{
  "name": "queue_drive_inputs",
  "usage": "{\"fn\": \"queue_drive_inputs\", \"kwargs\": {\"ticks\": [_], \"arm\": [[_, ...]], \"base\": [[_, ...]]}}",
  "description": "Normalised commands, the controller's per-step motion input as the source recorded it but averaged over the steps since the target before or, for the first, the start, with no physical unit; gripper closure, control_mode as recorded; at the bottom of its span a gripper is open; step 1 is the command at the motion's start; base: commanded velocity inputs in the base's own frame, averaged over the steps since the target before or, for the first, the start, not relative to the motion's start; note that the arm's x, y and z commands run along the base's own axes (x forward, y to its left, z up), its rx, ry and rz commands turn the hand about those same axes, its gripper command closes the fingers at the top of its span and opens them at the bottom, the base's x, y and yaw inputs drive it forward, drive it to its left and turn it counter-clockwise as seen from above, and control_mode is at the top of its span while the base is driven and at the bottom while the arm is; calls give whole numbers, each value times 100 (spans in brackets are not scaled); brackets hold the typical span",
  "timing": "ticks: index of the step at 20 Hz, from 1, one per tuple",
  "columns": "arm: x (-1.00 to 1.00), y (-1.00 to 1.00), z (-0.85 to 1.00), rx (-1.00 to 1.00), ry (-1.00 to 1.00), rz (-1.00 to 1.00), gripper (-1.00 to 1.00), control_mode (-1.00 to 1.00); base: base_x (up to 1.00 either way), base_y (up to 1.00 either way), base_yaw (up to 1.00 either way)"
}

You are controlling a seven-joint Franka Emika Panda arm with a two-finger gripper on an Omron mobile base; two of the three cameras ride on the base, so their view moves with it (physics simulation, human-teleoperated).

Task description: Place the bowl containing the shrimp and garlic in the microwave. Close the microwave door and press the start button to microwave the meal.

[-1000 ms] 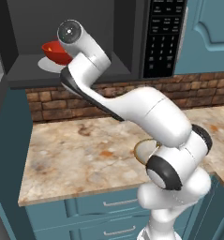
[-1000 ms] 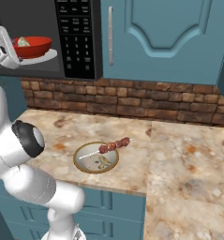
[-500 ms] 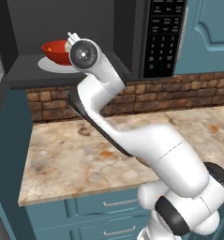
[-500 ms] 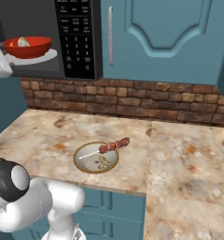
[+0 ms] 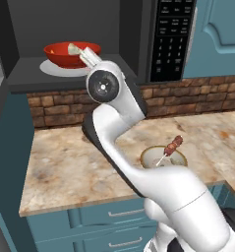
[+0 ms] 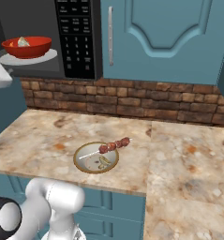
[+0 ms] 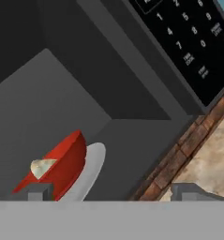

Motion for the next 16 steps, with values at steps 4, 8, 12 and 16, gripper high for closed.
{"fn": "queue_drive_inputs", "kwargs": {"ticks": [4, 8, 12, 16], "arm": [[-66, 0, -10, -28, -1, 0, -100, -100], [-62, 0, -29, -32, -5, 0, -100, -100], [-47, -1, -53, -34, -14, 0, -100, -100], [-40, -1, -33, -30, -18, 0, -100, -100]], "base": [[0, 0, 0], [0, 0, 0], [0, 0, 0], [0, 0, 0]]}}
